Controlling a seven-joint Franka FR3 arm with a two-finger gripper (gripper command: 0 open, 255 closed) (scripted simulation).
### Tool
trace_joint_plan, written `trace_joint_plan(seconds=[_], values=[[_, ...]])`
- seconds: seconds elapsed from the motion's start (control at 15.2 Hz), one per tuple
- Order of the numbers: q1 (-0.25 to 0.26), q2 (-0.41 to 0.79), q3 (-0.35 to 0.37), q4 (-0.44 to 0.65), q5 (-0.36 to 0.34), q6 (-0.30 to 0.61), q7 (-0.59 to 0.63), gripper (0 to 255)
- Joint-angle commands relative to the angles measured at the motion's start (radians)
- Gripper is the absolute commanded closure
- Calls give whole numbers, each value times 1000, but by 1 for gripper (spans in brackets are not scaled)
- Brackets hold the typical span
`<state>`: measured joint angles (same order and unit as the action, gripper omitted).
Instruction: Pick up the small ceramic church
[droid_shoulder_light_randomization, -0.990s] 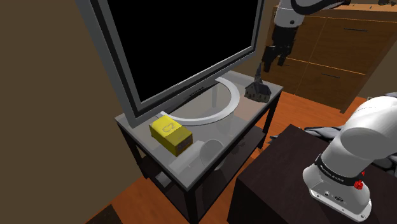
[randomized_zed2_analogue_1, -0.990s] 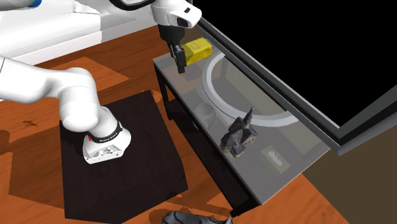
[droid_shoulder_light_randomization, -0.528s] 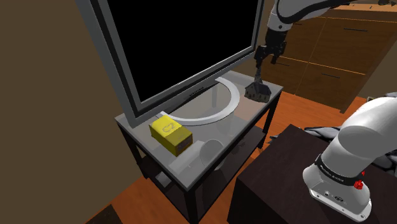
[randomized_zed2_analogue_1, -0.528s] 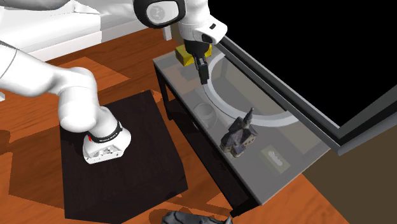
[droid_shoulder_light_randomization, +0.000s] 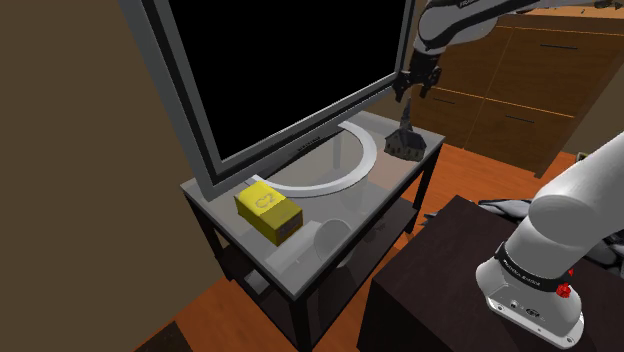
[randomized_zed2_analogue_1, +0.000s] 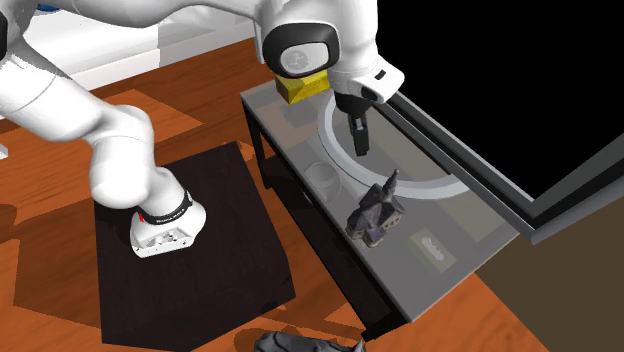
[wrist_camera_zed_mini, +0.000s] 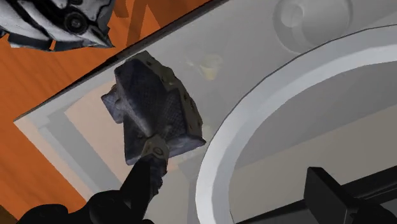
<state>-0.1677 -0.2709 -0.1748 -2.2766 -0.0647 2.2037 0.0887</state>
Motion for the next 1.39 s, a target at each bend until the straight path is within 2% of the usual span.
trace_joint_plan(seconds=[0.0, 0.46, 1.06, 1.12, 1.32], values=[[-13, 52, -18, 30, 6, 44, 7, 0], [-55, 245, -76, 172, 62, 160, 14, 0], [-57, 288, -77, 115, 79, 259, 2, 0], [-56, 286, -77, 113, 78, 259, 4, 255], [-56, 285, -77, 113, 78, 258, 4, 255]])
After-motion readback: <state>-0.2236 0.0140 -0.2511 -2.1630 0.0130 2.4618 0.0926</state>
